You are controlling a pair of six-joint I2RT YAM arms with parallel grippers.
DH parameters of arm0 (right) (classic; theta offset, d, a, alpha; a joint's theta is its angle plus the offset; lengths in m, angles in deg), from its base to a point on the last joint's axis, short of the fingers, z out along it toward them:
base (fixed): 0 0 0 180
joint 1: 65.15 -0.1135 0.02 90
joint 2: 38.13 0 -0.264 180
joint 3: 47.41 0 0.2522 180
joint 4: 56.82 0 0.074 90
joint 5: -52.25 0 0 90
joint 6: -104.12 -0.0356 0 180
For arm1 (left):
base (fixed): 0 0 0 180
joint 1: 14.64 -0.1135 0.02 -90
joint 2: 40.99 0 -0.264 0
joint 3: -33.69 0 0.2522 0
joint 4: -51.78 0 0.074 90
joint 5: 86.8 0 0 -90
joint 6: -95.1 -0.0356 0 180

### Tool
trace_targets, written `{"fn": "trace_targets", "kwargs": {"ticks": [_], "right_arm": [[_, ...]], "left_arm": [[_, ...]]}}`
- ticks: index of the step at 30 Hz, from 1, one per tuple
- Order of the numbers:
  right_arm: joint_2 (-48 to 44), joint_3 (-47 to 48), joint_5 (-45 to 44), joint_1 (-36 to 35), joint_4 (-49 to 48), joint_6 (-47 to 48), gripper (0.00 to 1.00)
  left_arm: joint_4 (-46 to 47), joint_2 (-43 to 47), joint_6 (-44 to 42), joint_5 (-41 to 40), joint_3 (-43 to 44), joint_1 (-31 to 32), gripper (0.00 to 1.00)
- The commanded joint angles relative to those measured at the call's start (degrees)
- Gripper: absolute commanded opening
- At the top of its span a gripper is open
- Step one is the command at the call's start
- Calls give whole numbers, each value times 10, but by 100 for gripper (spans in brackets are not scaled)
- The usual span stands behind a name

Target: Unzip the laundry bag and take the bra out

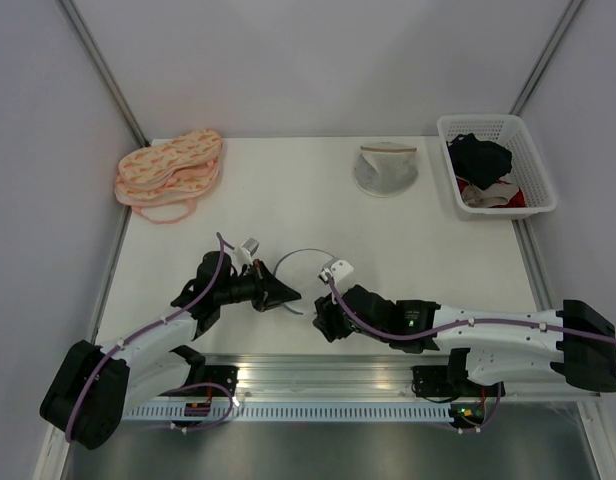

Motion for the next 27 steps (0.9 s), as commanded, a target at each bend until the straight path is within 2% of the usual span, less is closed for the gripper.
{"fn": "trace_targets", "kwargs": {"ticks": [1,3,4,6,7,8,13,17,20,21,23,24,25,27], "right_arm": [[14,9,-70,-3,-37,-8,54],[20,19,-109,-3,-32,-10,50],[20,21,-130,-2,-27,-15,42],[14,25,-183,-3,-20,-22,35],[12,27,-201,-3,-15,-26,27],[8,28,-220,-3,-4,-28,23],[-2,37,-242,-3,44,-26,0],[-17,43,-256,-2,111,-34,0],[-38,41,-242,-3,126,-32,0],[-45,36,-223,-3,121,-28,2],[-60,29,-163,-3,112,-19,14],[-65,26,-139,-3,105,-16,34],[-71,22,-95,-3,98,-15,41],[-73,13,-63,-4,78,-13,55]], "left_arm": [[16,8,1,11,15,-2,2],[15,13,2,11,13,-2,2],[13,14,2,12,12,-2,2],[13,20,1,14,8,-2,2],[12,21,1,14,3,-2,2],[12,26,2,14,1,-2,2],[6,33,-5,15,-7,-2,2],[-2,35,-14,17,-7,-2,2],[-6,34,-14,18,-8,-2,2],[-6,33,-14,18,-8,-2,2],[-6,34,-14,17,-7,-2,2],[-6,34,-14,16,-7,-2,2],[-6,34,-13,17,-5,-2,2],[-7,33,-12,15,-2,-2,2]]}}
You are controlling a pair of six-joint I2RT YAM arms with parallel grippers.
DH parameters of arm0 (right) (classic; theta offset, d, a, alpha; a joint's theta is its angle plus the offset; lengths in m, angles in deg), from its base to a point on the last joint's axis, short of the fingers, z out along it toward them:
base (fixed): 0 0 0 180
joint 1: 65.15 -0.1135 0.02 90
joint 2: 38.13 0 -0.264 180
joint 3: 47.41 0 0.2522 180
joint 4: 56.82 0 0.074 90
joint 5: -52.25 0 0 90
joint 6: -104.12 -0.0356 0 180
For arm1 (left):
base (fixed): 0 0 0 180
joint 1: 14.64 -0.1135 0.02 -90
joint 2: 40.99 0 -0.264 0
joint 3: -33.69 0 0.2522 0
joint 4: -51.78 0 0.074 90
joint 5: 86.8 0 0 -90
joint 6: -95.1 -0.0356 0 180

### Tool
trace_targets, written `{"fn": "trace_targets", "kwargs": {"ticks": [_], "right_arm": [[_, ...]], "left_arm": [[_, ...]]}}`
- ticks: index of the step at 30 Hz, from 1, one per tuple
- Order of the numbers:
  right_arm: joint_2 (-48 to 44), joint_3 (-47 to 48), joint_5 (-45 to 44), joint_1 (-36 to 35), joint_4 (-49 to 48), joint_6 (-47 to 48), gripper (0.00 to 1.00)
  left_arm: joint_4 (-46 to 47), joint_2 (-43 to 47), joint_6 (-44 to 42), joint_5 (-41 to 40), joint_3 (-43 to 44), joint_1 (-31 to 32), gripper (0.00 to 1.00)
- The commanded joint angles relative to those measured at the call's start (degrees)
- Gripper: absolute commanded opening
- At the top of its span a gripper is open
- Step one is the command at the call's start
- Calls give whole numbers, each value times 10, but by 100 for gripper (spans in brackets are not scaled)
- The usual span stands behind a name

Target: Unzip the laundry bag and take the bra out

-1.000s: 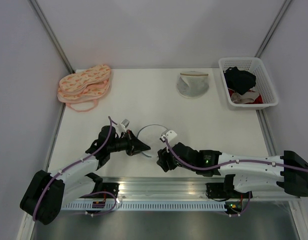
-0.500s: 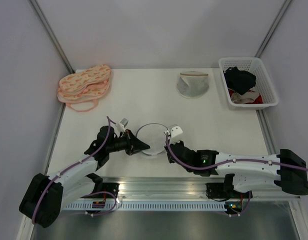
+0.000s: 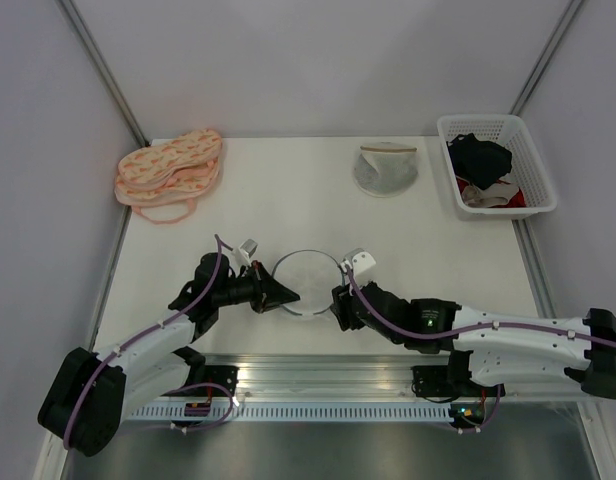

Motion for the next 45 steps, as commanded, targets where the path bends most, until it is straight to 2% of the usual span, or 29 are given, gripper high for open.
{"fn": "trace_targets", "kwargs": {"ticks": [1,3,5,13,17,18,20,23,24,26,30,35,40,45], "right_arm": [[-13,-9,104,-1,-29,6,57],[-13,-19,121,-2,-57,2,62],[-8,-25,127,-2,-81,-1,63],[41,-31,63,-3,-154,10,56],[65,-32,13,-3,-221,14,45],[68,-33,1,-2,-230,15,36],[73,-36,-3,-2,-251,15,25],[75,-33,-1,-2,-245,16,12],[73,-32,-1,-2,-238,14,4],[60,-31,-4,-2,-214,14,0],[26,-23,-39,-2,-137,11,0],[34,23,-106,-2,14,-9,0],[79,77,-160,-3,147,-44,0],[125,104,-212,-1,211,-78,0]], "left_arm": [[6,10,-12,12,5,1,2],[6,9,-12,12,7,1,2],[7,7,-11,12,7,1,2],[7,13,-5,12,9,1,2],[15,13,-1,13,1,1,2],[14,17,0,13,-1,2,2],[13,20,0,13,-2,1,2],[7,28,-1,12,-2,1,2],[6,29,-1,12,-2,2,2],[6,30,-1,11,-2,1,2],[2,31,-5,12,1,1,2],[-32,30,-35,17,11,1,2],[-86,24,-79,30,25,0,2],[-152,16,-162,33,61,-2,2]]}}
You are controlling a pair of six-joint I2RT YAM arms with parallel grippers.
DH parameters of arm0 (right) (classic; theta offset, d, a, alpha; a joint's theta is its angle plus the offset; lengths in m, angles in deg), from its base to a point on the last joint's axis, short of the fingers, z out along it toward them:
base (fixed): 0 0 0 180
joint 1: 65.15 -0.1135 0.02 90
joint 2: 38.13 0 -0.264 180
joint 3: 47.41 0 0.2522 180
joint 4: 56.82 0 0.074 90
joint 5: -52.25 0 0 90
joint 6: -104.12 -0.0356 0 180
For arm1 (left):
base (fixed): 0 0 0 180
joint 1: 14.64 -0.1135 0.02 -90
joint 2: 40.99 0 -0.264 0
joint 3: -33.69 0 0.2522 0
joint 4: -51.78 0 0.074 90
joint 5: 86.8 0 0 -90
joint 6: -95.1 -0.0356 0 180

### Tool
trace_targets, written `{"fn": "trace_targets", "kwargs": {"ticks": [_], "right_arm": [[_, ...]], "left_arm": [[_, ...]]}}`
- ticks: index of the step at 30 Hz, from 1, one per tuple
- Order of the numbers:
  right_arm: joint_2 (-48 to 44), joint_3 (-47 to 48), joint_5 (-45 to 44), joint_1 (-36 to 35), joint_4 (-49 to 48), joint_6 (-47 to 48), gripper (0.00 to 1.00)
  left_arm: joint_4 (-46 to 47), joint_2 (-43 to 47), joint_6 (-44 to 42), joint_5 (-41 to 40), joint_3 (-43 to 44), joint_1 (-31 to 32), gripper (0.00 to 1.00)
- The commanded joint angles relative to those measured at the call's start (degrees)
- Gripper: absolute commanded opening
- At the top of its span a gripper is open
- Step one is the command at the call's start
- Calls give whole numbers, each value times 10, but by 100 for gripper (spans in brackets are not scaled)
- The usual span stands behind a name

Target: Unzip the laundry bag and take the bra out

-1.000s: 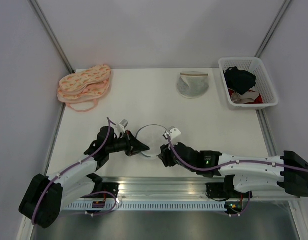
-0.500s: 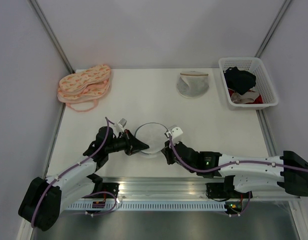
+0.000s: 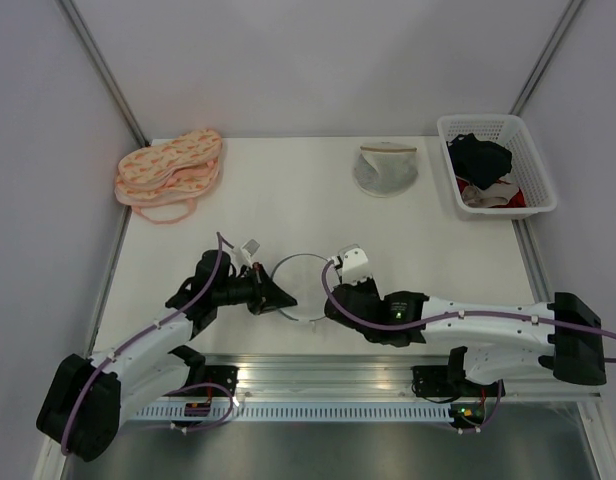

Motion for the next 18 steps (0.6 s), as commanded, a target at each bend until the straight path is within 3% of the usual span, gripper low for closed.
{"fn": "trace_targets", "kwargs": {"ticks": [1,8,12,13,14,16,18], "right_arm": [[13,23,-89,5,92,-27,0],[-22,-2,-70,12,49,-3,0],[-57,-31,21,12,-33,57,2],[-65,-47,42,12,-48,66,25],[-73,-54,75,12,-59,72,39],[-80,-76,100,12,-86,84,59],[-85,-99,116,12,-110,85,65]], "left_arm": [[-71,-8,-116,26,45,0,2],[-125,-96,-241,54,155,-3,2],[-101,-152,-241,73,190,-3,2],[-97,-162,-244,80,194,-3,2],[-96,-175,-249,85,194,-3,2],[-101,-191,-284,92,198,-5,2],[-121,-230,-301,92,208,-12,2]]}}
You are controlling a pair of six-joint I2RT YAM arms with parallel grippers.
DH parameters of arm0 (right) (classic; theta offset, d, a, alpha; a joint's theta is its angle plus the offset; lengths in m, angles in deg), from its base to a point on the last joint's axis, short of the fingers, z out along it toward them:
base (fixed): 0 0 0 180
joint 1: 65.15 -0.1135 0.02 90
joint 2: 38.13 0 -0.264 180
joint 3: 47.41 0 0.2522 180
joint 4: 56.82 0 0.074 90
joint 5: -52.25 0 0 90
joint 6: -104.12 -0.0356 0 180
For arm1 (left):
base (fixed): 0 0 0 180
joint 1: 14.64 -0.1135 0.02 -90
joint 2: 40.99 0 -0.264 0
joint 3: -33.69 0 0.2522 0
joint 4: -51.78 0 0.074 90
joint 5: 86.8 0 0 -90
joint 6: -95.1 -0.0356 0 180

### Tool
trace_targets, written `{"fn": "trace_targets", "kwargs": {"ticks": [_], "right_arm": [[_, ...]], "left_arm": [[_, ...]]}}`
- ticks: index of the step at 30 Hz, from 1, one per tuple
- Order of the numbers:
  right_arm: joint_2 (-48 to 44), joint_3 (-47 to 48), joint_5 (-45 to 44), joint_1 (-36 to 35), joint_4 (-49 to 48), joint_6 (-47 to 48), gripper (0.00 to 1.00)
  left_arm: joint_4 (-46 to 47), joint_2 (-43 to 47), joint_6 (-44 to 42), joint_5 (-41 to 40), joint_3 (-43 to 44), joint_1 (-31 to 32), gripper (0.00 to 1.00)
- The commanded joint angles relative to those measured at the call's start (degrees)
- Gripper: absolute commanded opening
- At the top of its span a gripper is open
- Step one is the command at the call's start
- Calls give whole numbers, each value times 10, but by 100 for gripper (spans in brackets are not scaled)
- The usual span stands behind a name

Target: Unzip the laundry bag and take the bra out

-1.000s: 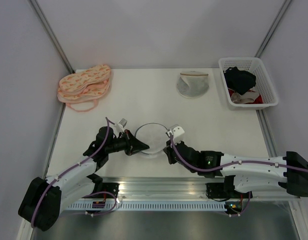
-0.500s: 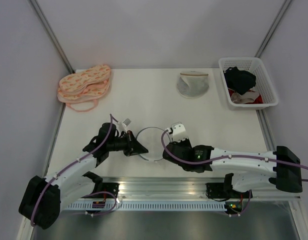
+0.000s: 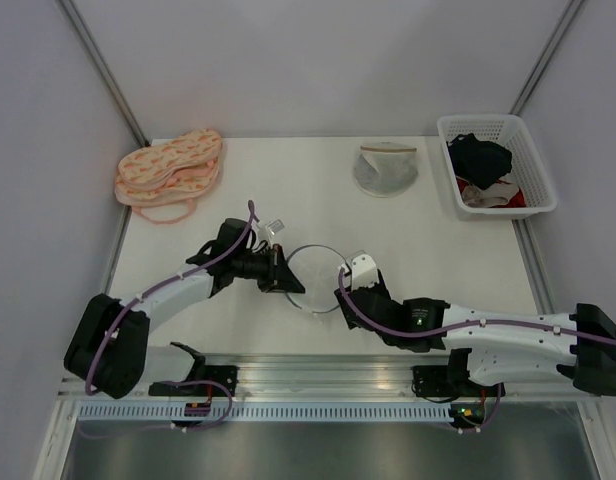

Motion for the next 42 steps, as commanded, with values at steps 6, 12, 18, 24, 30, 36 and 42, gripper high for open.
{"fn": "trace_targets", "kwargs": {"ticks": [6,12,18,24,30,36,42], "right_arm": [[-6,-43,59,4,-69,24,67],[-9,-50,68,10,-102,39,62],[17,-54,61,44,-138,55,55],[50,-42,44,93,-121,65,53],[28,-42,64,109,-143,79,14],[15,-44,91,109,-144,93,0],[-14,-50,128,109,-120,84,0]], "left_arm": [[26,-69,-51,44,57,-11,2],[12,-89,-71,93,84,-11,2],[1,-108,-89,103,76,-5,2],[-36,-99,-122,86,78,7,2],[-52,-116,-139,76,87,27,2],[-61,-128,-145,68,99,34,2],[-64,-143,-138,47,135,34,2]]}}
